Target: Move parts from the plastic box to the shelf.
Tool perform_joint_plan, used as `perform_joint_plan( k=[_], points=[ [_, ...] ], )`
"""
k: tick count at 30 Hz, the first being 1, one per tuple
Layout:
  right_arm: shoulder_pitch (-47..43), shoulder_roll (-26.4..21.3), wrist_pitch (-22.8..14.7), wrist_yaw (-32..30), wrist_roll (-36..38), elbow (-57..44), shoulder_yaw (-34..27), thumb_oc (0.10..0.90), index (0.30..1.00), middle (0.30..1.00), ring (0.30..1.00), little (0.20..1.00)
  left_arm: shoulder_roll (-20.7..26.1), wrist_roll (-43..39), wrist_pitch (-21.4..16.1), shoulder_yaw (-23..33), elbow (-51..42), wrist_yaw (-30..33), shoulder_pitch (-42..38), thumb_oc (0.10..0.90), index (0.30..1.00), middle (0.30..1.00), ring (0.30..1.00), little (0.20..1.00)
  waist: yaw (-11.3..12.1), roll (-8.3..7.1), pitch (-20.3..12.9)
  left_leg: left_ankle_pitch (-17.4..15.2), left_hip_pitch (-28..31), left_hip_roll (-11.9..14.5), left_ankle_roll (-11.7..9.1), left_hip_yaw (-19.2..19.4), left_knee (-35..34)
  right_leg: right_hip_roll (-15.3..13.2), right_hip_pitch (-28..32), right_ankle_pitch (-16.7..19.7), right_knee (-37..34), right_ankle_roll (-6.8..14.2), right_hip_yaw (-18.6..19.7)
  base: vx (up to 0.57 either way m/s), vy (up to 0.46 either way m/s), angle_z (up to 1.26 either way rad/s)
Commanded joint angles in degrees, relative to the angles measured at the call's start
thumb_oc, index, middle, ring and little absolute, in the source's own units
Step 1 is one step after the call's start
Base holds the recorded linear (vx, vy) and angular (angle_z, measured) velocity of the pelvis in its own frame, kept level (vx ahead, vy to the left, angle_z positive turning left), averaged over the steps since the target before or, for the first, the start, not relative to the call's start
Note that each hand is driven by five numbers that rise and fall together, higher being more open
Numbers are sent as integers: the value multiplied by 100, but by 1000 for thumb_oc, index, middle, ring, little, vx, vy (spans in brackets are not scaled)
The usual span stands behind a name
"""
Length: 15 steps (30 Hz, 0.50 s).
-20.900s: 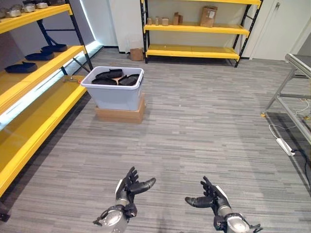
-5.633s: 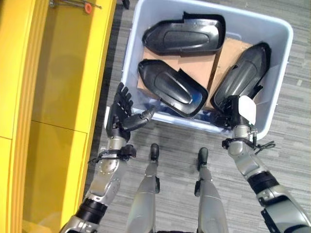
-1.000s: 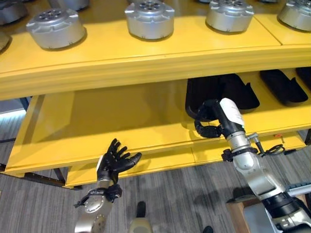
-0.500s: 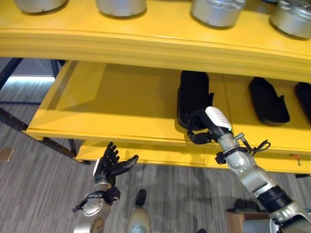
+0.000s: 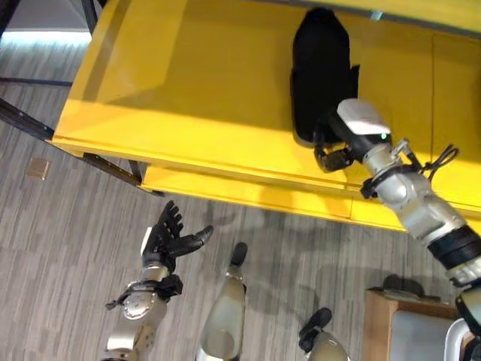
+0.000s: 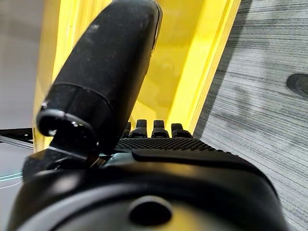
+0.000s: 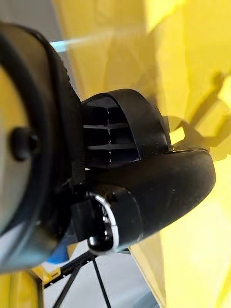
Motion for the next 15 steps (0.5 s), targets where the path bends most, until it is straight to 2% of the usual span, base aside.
perform_joint_plan(
  k=[1, 9, 15],
  points=[
    [-802, -369, -220, -449, 112, -438, 169, 400, 300, 300, 300, 300, 358, -27, -633, 120, -624, -19, -28, 900, 1000, 1000, 1000, 1000, -119, -101, -351, -329, 199, 178, 245, 429, 105, 147, 216, -287, 609, -391, 213, -22, -28, -4],
    [-679, -847, -246, -465, 230, -585, -16, 400, 300, 300, 300, 300, 380, -27, -635, 93, -649, -2, -138, 900, 1000, 1000, 1000, 1000, -254, -75, -246, -367, 154, 188, 244, 433, 165, 131, 116, -403, 743, -434, 263, 0, 0, 0],
    [-588, -971, -256, -460, 274, -566, -85, 400, 300, 300, 300, 300, 403, -24, -641, 124, -658, 18, -142, 900, 1000, 1000, 1000, 1000, -317, -85, -221, -376, 178, 191, 247, 449, 142, 144, 95, -392, 717, -430, 312, 0, -8, -3]
  ],
)
